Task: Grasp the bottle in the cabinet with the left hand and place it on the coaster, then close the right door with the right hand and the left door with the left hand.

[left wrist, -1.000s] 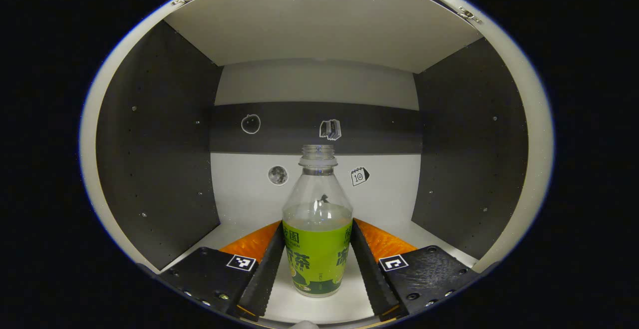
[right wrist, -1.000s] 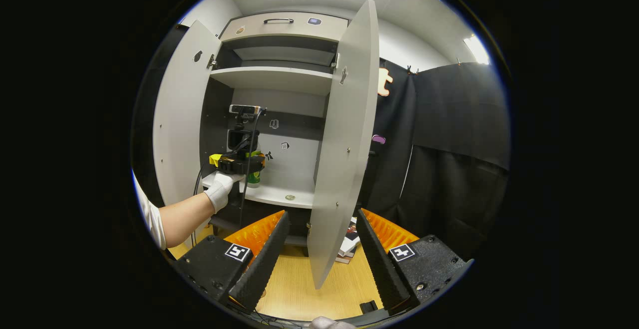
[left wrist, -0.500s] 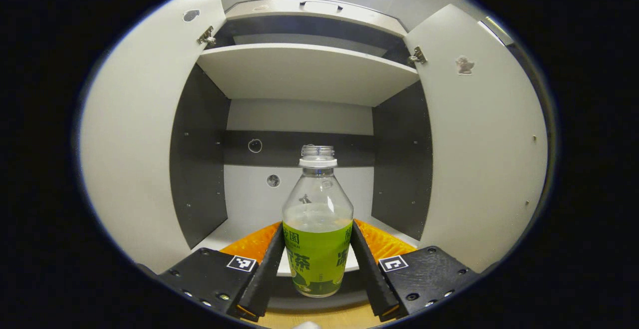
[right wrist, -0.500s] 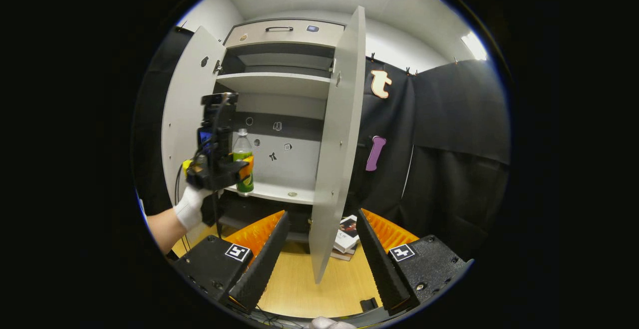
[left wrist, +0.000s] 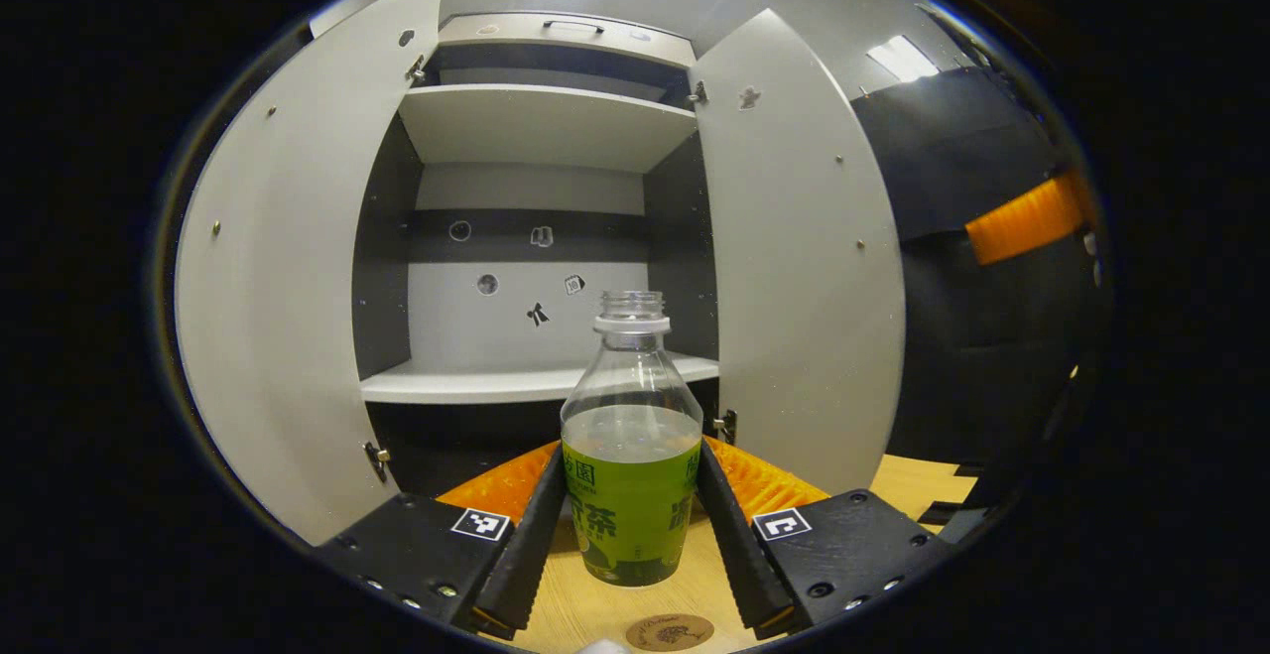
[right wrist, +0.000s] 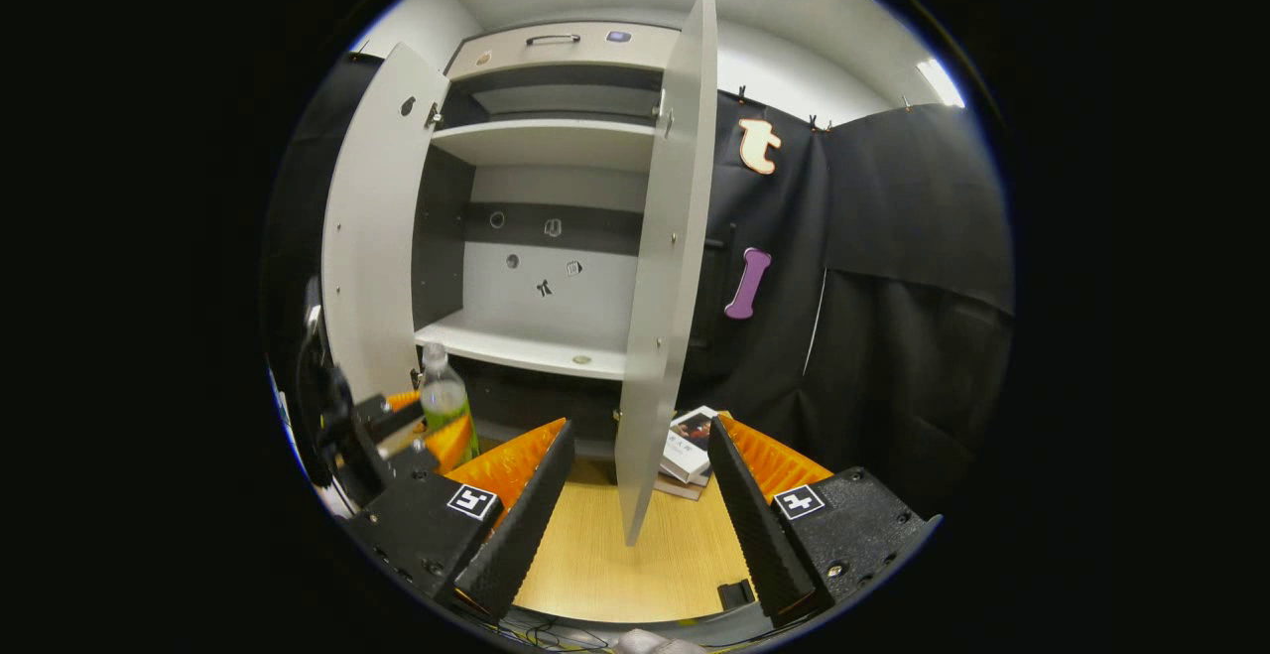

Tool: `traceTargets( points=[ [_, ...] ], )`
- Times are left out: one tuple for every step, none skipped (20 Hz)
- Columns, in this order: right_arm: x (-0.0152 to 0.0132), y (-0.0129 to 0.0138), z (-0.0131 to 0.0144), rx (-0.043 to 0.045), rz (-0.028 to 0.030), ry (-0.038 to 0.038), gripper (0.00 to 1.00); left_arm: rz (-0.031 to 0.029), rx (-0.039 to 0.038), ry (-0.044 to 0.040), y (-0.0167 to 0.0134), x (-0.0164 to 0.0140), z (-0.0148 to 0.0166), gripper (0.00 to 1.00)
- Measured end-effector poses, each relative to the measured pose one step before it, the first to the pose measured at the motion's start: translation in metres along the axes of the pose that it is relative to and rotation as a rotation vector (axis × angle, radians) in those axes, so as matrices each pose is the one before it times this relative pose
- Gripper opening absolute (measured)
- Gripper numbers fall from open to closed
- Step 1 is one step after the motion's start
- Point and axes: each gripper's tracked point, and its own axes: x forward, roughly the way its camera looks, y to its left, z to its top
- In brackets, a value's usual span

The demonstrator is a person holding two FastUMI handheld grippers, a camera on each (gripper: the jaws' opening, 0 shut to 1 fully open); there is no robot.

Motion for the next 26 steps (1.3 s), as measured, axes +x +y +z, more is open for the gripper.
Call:
traceTargets(
  points=[
    [0.00078,-0.00017,-0.00260,-0.00441,0.00029,0.01031,0.83,-0.02341,-0.01150,0.00695,-0.00722,-0.00602,-0.01422,0.74],
    [-0.00010,-0.00023,-0.00369,-0.00842,-0.00192,0.01033,0.83,-0.01026,-0.01264,0.01143,-0.00558,-0.00395,-0.01513,0.74],
    [0.00012,0.00053,-0.00446,-0.00956,-0.00074,0.01014,0.83,0.00405,-0.00677,0.00778,-0.00209,-0.00281,-0.01288,0.74],
    [0.00027,-0.00029,-0.00419,-0.00925,-0.00062,0.01065,0.83,0.00238,-0.01301,0.01745,-0.00107,-0.00107,-0.01513,0.74],
    [0.00092,-0.00006,-0.00549,-0.00814,-0.00135,0.01243,0.83,0.00560,-0.01592,0.01890,0.00004,0.00031,-0.01464,0.78],
    [0.00043,0.00041,-0.00427,-0.00489,0.00148,0.01437,0.83,0.00370,-0.01654,0.01769,-0.00002,0.00152,-0.01591,0.74],
    [0.00030,0.00011,-0.00432,-0.00187,0.00082,0.01447,0.83,0.00481,-0.01239,0.02024,0.00015,0.00235,-0.01464,0.74],
    [0.00123,-0.00065,-0.00385,0.00119,-0.00093,0.00995,0.84,0.00714,-0.00955,0.02273,0.00047,0.00167,-0.01537,0.74],
    [0.00181,-0.00047,-0.00181,0.00283,-0.00238,0.00894,0.83,0.01334,-0.00432,0.02085,0.00274,0.00182,-0.01333,0.74],
    [0.00033,-0.00002,-0.00427,0.00042,-0.00298,0.00860,0.84,0.01564,0.00313,0.01589,0.00438,0.00199,-0.01189,0.74],
    [0.00005,-0.00036,-0.00219,-0.00212,-0.00277,0.00746,0.84,0.02167,0.01209,0.00721,0.00492,0.00292,-0.00958,0.75],
    [0.00045,-0.00007,-0.00226,-0.00331,-0.00190,0.00708,0.84,0.01398,0.00281,0.00986,0.00282,0.00250,-0.00945,0.75],
    [-0.00002,0.00011,-0.00235,-0.00383,-0.00093,0.00794,0.84,0.00564,-0.00406,0.01033,0.00104,0.00093,-0.00779,0.75],
    [0.00028,0.00033,-0.00238,-0.00424,0.00002,0.00503,0.84,-0.00012,-0.00715,0.00796,-0.00092,0.00146,-0.00785,0.76],
    [0.00082,0.00000,-0.00035,-0.00656,-0.00009,0.00354,0.84,0.00253,-0.00399,-0.00468,-0.00217,-0.00065,-0.00389,0.76],
    [-0.00041,0.00065,-0.00198,-0.00686,0.00014,0.00285,0.84,0.00110,0.00862,-0.03820,0.00096,0.00219,0.00614,0.75],
    [-0.00027,0.00083,-0.00060,-0.00699,-0.00066,0.00672,0.84,-0.00098,0.00557,-0.01676,-0.00135,-0.00085,0.00044,0.75],
    [-0.00045,0.00012,-0.00093,-0.00488,0.00074,0.00377,0.84,0.00072,-0.00435,0.00141,-0.00215,-0.00017,-0.00264,0.76],
    [0.00002,0.00068,0.00164,-0.00234,0.00130,-0.00073,0.84,0.00073,-0.00571,0.00454,-0.00106,-0.00037,-0.00266,0.75],
    [-0.00009,0.00169,0.00008,-0.00231,0.00226,-0.00042,0.83,-0.00071,-0.00080,-0.00308,-0.00055,0.00034,-0.00015,0.76],
    [-0.00039,0.00118,0.00030,-0.00215,0.00188,-0.00221,0.84,0.00189,0.00199,0.00562,-0.00002,-0.00107,-0.00035,0.77],
    [-0.00006,0.00150,0.00012,-0.00194,0.00262,-0.00089,0.84,0.00263,0.00471,-0.00523,0.00123,-0.00052,0.00287,0.77],
    [0.00013,0.00143,0.00120,-0.00040,0.00387,-0.00130,0.84,0.00261,0.00560,0.00139,0.00147,-0.00015,0.00302,0.78],
    [0.00113,0.00105,0.00014,-0.00026,0.00135,0.00009,0.84,0.00347,0.00594,0.00050,0.00025,-0.00286,0.00176,0.81],
    [0.00015,0.00044,0.00085,0.00327,0.00232,-0.00271,0.84,0.00178,0.01008,-0.01088,0.00078,-0.00167,0.00739,0.98],
    [-0.00029,0.00147,0.00040,0.00564,0.00255,-0.00325,0.84,0.00635,0.01114,-0.00678,0.00153,0.00124,0.00645,0.97]
  ],
)
